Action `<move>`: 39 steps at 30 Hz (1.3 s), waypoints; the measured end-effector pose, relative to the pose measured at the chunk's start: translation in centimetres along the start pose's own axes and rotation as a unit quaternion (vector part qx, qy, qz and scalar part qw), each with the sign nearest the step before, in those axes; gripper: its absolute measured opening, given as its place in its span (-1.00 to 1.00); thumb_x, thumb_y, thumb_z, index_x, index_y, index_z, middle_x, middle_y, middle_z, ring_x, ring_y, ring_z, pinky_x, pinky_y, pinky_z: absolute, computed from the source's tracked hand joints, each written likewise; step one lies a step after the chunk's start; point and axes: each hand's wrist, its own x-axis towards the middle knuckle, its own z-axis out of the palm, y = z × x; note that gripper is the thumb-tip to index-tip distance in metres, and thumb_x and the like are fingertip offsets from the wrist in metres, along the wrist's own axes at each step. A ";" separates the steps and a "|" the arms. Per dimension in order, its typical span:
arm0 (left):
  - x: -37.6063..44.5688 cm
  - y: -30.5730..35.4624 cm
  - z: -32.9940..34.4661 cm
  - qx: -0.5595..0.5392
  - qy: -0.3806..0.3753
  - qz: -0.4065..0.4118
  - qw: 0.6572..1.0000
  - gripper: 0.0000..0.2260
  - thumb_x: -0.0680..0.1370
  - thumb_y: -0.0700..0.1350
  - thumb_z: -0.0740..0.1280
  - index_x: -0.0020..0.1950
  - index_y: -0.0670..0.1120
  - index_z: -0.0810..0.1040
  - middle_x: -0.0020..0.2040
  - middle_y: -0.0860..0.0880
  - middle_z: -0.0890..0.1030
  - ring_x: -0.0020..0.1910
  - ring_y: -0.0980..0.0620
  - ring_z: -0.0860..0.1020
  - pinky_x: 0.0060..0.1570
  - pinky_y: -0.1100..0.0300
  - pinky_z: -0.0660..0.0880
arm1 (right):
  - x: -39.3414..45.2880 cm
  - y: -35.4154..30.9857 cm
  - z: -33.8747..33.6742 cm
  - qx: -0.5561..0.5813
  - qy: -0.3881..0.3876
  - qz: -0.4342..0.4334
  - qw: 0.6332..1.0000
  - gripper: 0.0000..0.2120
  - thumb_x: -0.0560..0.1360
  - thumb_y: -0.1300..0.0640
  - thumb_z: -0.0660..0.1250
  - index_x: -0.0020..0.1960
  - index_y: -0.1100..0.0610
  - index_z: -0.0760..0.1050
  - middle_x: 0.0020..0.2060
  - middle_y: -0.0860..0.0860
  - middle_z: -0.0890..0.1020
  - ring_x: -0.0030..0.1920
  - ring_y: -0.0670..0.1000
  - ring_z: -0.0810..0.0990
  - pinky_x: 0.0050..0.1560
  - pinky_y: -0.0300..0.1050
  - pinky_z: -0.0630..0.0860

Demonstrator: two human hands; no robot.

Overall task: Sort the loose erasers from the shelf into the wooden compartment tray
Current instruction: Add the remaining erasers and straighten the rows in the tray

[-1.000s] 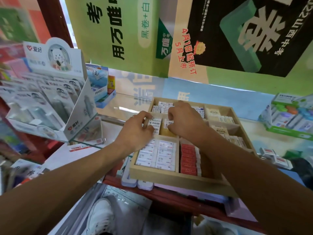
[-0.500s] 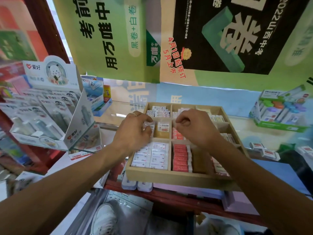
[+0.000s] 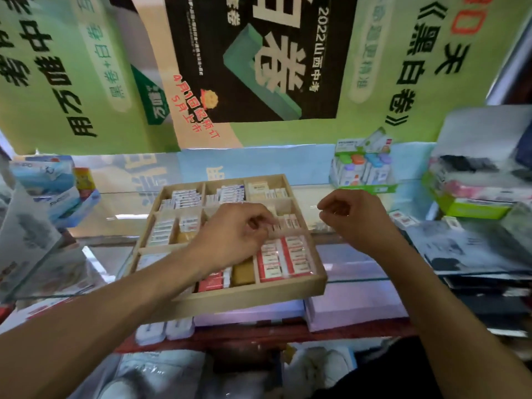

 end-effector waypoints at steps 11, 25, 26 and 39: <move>8.7 5.1 7.4 0.063 -0.086 0.013 0.994 -0.81 0.50 -0.10 0.36 0.09 -0.02 0.63 0.07 0.00 0.64 0.07 0.03 0.56 0.08 0.13 0.48 | 0.2 8.4 -1.7 -0.227 -0.120 0.073 0.964 -0.57 0.53 0.13 0.27 0.39 0.06 0.40 0.23 0.15 0.49 0.22 0.18 0.46 0.25 -0.04 0.41; 11.8 4.3 9.4 0.040 -0.072 -0.006 0.997 -0.76 0.46 -0.13 0.46 0.11 -0.03 0.62 -0.01 0.01 0.65 -0.07 0.06 0.60 0.00 0.15 0.53 | 0.1 9.1 -3.7 0.078 -0.009 0.163 0.984 -0.86 0.39 0.29 0.35 -0.08 0.13 0.52 -0.23 0.05 0.66 -0.21 0.16 0.66 -0.22 0.01 0.63; 11.4 4.5 9.1 0.001 -0.066 -0.004 0.998 -0.79 0.44 -0.13 0.48 0.06 0.00 0.63 -0.05 0.05 0.65 -0.11 0.13 0.59 -0.02 0.17 0.54 | 0.0 9.0 -3.7 0.131 -0.008 0.167 0.977 -0.85 0.39 0.33 0.34 -0.07 0.15 0.52 -0.25 0.08 0.67 -0.21 0.21 0.67 -0.24 0.08 0.64; 7.5 6.7 5.7 -0.205 -0.009 -0.079 0.975 -0.76 0.36 -0.28 0.55 -0.12 0.02 0.61 -0.07 -0.01 0.65 -0.30 0.10 0.63 -0.24 -0.04 0.61 | -1.2 5.0 -3.8 0.386 -0.020 0.054 0.921 -0.70 0.45 0.39 0.37 0.12 0.13 0.57 -0.20 0.04 0.67 -0.16 -0.01 0.66 -0.05 -0.09 0.62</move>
